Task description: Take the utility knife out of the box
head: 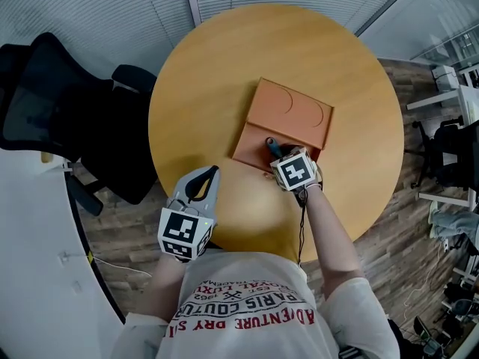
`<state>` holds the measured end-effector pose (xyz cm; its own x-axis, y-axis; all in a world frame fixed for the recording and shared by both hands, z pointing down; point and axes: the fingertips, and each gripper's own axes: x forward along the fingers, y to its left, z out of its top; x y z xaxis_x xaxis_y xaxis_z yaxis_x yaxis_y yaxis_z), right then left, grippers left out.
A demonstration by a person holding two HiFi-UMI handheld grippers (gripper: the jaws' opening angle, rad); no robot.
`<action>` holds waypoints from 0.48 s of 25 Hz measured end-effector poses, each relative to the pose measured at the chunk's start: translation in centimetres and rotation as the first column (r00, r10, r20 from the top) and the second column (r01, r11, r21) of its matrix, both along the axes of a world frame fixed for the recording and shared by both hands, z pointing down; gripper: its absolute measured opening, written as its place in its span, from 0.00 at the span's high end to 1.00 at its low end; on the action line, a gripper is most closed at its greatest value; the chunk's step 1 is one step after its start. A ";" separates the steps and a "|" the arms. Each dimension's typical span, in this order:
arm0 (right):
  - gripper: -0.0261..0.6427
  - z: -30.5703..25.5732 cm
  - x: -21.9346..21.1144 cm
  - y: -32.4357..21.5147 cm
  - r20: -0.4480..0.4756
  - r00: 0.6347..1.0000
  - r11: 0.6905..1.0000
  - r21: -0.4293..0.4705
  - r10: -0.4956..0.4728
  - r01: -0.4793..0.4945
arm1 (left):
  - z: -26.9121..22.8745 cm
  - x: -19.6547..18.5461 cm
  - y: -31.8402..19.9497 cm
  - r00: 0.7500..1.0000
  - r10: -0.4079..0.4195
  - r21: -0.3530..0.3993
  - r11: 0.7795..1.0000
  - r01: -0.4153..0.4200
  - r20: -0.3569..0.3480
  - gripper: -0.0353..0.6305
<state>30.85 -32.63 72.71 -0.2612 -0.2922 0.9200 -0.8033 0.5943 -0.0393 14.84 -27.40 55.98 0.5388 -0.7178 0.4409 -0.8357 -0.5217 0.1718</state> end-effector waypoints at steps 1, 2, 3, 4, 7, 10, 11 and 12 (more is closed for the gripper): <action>0.76 0.0 -0.1 -0.1 -0.001 1.000 1.000 0.003 -0.002 0.002 | -0.1 0.0 0.0 1.000 0.002 0.002 1.000 -0.002 -0.001 0.95; 0.76 0.0 -0.1 0.0 -0.006 1.000 1.000 0.003 -0.005 0.005 | -0.2 0.0 0.0 1.000 0.004 0.003 1.000 -0.004 -0.003 0.95; 0.76 0.0 -0.1 0.2 -0.014 1.000 1.000 -0.001 -0.009 0.009 | -0.3 0.0 0.1 1.000 0.005 0.005 1.000 -0.005 -0.006 0.95; 0.76 -0.1 0.0 0.4 -0.023 1.000 1.000 -0.004 -0.014 0.014 | -0.5 0.1 0.1 1.000 0.005 0.007 1.000 -0.005 -0.011 0.95; 0.76 -1.1 0.1 0.6 -0.026 0.999 0.999 0.021 -0.026 0.027 | -1.2 0.0 0.3 1.000 0.005 0.015 1.000 -0.005 -0.022 0.95; 0.76 -2.3 0.2 0.9 0.006 1.000 0.999 0.038 -0.012 0.012 | -1.6 -0.2 0.6 1.000 0.002 0.021 1.000 -0.001 -0.029 0.95; 0.76 -2.7 0.3 1.2 0.017 1.000 0.999 0.040 -0.007 0.006 | -1.7 -0.2 0.8 1.000 0.002 0.024 1.000 -0.001 -0.031 0.96; 0.76 -3.2 0.3 1.4 0.027 1.000 0.999 0.044 -0.003 0.002 | -1.9 -0.2 0.9 0.999 0.004 0.028 1.000 -0.003 -0.033 0.95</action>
